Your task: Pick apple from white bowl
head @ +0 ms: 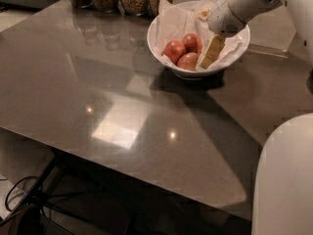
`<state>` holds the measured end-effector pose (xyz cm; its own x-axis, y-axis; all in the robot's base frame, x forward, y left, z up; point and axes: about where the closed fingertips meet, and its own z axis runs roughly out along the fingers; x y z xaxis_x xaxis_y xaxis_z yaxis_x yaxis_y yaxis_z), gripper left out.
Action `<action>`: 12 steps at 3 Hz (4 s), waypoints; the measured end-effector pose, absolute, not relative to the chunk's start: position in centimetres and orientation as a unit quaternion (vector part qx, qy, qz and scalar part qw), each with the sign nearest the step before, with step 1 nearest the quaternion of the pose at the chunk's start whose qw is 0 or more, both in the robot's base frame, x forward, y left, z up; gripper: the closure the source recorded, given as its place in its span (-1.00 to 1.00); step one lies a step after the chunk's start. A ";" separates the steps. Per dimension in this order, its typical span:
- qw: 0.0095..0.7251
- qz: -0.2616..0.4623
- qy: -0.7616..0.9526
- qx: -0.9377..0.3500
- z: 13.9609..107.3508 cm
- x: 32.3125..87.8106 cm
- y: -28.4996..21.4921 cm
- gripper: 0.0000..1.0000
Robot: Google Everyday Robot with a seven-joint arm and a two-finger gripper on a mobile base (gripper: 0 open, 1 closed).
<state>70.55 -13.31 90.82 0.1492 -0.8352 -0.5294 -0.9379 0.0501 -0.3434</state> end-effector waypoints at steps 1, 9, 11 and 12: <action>0.325 0.079 0.647 -0.685 90.8 70.6 -13.3 -1.00; 0.205 0.025 0.686 -0.698 88.4 72.5 -20.6 1.00; 0.268 0.033 0.676 -0.685 88.7 73.8 -21.0 1.00; 0.319 0.053 0.660 -0.678 88.2 74.2 -21.7 1.00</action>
Offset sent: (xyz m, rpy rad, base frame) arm 0.0369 -0.0210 -0.0244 0.1562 0.0788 -0.0247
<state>74.20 -21.70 88.20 0.1218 -0.8615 -0.4929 -0.9293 0.0755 -0.3616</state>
